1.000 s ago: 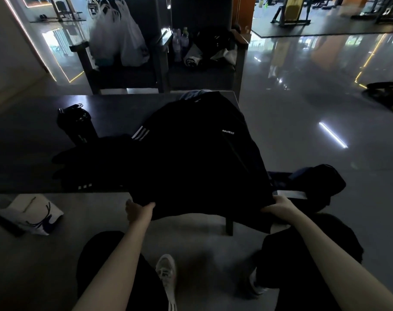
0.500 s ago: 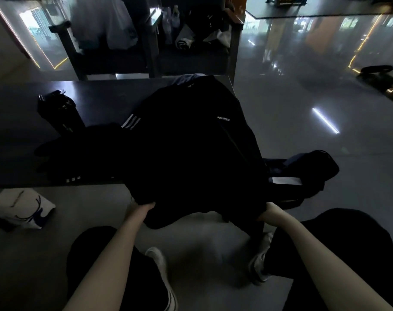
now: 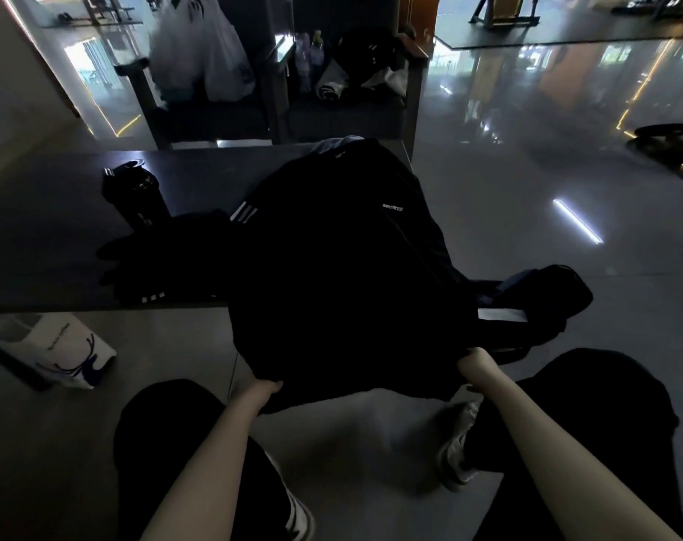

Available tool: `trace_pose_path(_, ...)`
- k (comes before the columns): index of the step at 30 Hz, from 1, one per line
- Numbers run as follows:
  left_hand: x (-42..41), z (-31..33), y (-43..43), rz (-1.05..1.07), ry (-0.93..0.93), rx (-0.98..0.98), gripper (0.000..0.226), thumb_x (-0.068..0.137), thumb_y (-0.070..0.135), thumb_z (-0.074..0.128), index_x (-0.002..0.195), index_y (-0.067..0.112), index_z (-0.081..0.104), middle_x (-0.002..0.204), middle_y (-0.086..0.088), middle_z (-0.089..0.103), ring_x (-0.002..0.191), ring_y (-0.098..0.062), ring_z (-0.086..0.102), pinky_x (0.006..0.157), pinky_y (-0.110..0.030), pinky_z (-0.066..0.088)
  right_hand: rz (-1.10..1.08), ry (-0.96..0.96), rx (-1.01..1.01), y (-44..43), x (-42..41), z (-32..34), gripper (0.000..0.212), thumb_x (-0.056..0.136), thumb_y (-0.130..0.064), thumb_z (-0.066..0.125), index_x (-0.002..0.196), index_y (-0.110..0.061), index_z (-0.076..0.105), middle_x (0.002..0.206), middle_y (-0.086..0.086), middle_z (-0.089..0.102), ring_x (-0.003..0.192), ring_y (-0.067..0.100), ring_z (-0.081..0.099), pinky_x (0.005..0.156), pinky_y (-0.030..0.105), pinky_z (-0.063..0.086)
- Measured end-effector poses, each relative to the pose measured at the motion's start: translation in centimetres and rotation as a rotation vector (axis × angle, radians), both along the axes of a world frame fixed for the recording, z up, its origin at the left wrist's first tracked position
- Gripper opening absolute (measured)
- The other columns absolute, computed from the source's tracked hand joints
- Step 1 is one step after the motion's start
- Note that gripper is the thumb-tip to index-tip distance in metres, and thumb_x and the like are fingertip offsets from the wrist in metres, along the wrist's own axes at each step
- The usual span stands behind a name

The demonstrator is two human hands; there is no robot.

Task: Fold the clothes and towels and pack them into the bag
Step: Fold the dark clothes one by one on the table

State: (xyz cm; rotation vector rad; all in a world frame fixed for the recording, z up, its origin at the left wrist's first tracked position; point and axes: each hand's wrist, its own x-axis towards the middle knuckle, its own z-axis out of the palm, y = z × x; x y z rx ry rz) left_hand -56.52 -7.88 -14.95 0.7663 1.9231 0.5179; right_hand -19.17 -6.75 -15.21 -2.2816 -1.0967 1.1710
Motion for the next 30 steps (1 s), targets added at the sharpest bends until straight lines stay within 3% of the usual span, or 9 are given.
trace_pose_path(2,-0.5,1.2,-0.1,0.051,0.012,0.084,0.052,0.083,0.016,0.072,0.129,0.003,0.054,0.121,-0.017,0.062,0.106,-0.032,0.060,0.089,-0.036,0.051,-0.093,0.071,0.056,0.0,0.4,0.6,0.019,0.089,-0.001,0.041,0.103,-0.003,0.054,0.096,0.022,0.061,0.083,0.037,0.059,0.062,0.036,0.047)
trace_pose_path(6,-1.6,3.7,-0.1,0.129,0.044,0.183,0.042,0.085,0.016,0.069,0.121,-0.001,0.058,0.111,-0.019,0.064,0.098,-0.033,0.062,0.087,-0.040,0.053,-0.131,0.022,0.179,0.2,1.4,2.5,0.012,0.091,-0.004,0.044,0.097,-0.002,0.054,0.093,0.018,0.057,0.071,0.024,0.050,0.068,0.037,0.044)
trace_pose_path(8,-2.0,5.2,0.0,0.175,0.040,0.201,0.032,0.088,0.012,0.062,0.117,-0.002,0.058,0.095,-0.018,0.063,0.087,-0.032,0.061,0.085,-0.042,0.054,-0.170,0.063,0.294,-0.1,1.2,4.3,0.008,0.093,-0.005,0.045,0.096,-0.010,0.051,0.094,0.016,0.055,0.071,0.022,0.050,0.068,0.035,0.044)
trace_pose_path(10,-2.1,6.5,0.2,0.211,0.003,0.213,0.030,0.090,0.010,0.057,0.118,-0.002,0.056,0.085,-0.015,0.058,0.081,-0.031,0.058,0.079,-0.040,0.053,-0.243,0.174,0.401,-0.6,0.9,6.2,0.017,0.095,-0.009,0.047,0.108,-0.019,0.048,0.094,0.011,0.055,0.076,0.023,0.054,0.063,0.030,0.044)
trace_pose_path(14,-2.9,8.3,0.6,0.216,-0.114,0.229,0.032,0.094,0.015,0.051,0.121,0.000,0.054,0.105,-0.018,0.061,0.089,-0.031,0.058,0.077,-0.038,0.052,-0.296,0.369,0.511,-0.3,0.7,9.1,0.021,0.094,-0.002,0.046,0.103,-0.005,0.064,0.076,0.009,0.060,0.063,0.020,0.053,0.056,0.025,0.045)
trace_pose_path(20,-4.1,10.1,1.8,0.258,-0.129,0.302,0.030,0.087,0.012,0.060,0.113,-0.001,0.056,0.095,-0.018,0.061,0.084,-0.032,0.060,0.064,-0.035,0.050,-0.251,0.528,0.481,0.3,0.9,12.1,0.025,0.092,0.002,0.044,0.101,-0.003,0.067,0.085,0.012,0.063,0.076,0.024,0.059,0.068,0.033,0.051)
trace_pose_path(23,-3.7,12.2,2.6,0.244,-0.127,0.329,0.037,0.086,0.011,0.066,0.118,-0.002,0.054,0.108,-0.021,0.060,0.094,-0.035,0.060,0.069,-0.037,0.053,-0.218,0.595,0.465,1.0,0.9,13.4,0.039,0.084,0.013,0.039,0.112,-0.001,0.061,0.083,0.013,0.061,0.072,0.025,0.058,0.051,0.024,0.053)
trace_pose_path(28,-3.9,15.3,6.0,0.233,-0.143,0.455,0.039,0.091,0.012,0.063,0.128,0.006,0.054,0.125,-0.017,0.057,0.113,-0.037,0.055,0.084,-0.041,0.048,-0.022,0.448,0.435,2.3,0.8,15.4,0.063,0.074,0.021,0.034,0.127,-0.009,0.050,0.061,0.008,0.053,0.043,0.013,0.048,0.036,0.017,0.037)
trace_pose_path(30,-4.2,16.4,7.3,0.258,-0.196,0.480,0.028,0.090,0.009,0.062,0.117,0.006,0.062,0.123,-0.018,0.060,0.113,-0.036,0.056,0.085,-0.039,0.047,0.019,0.386,0.442,3.6,1.0,15.8,0.064,0.077,0.018,0.041,0.131,-0.014,0.048,0.072,0.012,0.057,0.047,0.015,0.053,0.039,0.021,0.042)
